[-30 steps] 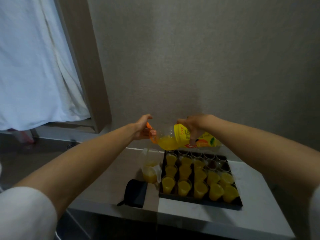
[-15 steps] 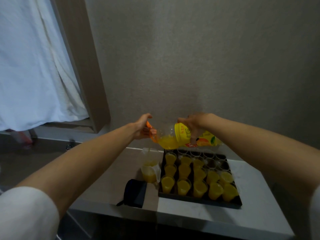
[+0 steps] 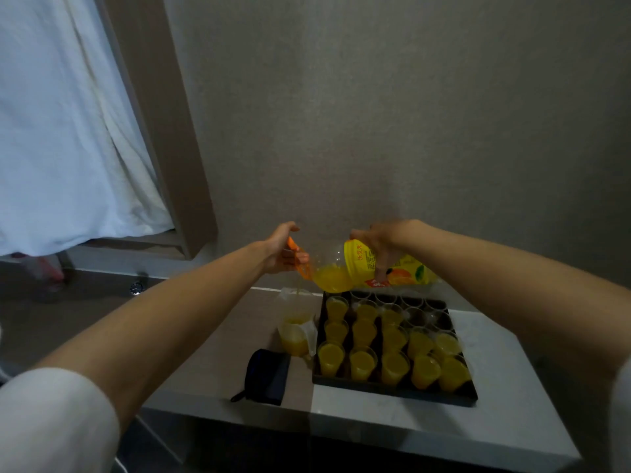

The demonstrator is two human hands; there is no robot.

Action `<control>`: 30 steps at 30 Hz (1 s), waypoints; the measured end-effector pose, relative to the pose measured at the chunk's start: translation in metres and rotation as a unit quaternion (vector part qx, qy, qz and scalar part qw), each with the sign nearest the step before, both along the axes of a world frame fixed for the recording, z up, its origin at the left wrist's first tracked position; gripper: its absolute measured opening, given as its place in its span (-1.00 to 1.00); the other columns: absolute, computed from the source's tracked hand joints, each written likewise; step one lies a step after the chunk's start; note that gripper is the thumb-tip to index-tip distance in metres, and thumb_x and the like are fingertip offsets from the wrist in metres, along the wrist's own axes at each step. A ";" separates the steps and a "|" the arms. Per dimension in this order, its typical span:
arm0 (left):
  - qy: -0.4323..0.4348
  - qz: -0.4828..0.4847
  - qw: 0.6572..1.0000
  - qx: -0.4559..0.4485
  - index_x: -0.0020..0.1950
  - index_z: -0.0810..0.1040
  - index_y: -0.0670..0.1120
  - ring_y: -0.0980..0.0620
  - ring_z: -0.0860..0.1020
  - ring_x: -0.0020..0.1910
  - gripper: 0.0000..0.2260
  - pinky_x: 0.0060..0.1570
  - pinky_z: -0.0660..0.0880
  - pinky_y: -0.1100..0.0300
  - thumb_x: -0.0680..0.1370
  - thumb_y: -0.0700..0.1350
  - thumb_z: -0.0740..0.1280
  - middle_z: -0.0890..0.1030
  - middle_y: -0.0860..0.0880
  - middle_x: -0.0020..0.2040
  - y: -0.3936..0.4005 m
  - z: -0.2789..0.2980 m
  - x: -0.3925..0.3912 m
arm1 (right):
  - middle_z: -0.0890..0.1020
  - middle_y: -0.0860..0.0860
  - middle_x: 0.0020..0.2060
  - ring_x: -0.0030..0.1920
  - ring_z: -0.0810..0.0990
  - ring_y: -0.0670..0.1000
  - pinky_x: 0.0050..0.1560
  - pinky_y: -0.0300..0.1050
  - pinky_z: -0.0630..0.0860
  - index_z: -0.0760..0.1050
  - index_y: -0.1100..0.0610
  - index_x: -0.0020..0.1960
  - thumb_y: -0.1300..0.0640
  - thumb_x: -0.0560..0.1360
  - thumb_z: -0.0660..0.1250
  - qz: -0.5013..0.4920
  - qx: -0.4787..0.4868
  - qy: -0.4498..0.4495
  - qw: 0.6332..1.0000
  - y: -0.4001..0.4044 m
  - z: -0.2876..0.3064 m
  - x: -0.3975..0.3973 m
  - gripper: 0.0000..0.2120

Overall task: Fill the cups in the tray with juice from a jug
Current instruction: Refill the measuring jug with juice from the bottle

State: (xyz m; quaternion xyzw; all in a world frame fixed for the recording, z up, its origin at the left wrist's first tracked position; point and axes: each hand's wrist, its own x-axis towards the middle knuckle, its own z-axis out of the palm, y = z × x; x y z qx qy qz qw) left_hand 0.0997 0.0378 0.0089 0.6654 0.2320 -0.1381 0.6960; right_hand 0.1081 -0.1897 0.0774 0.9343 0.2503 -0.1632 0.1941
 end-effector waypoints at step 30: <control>0.002 0.007 1.000 -0.011 -0.26 0.40 -0.17 -0.06 0.60 -0.24 -0.60 -0.16 0.49 0.13 0.60 0.12 0.20 0.62 -0.19 -0.20 0.007 -0.006 0.002 | 0.42 0.15 0.45 0.38 0.46 0.22 0.08 -0.02 0.41 0.07 -0.02 0.63 -0.14 0.33 0.63 0.009 -0.028 -0.007 1.000 0.009 0.008 0.000 0.07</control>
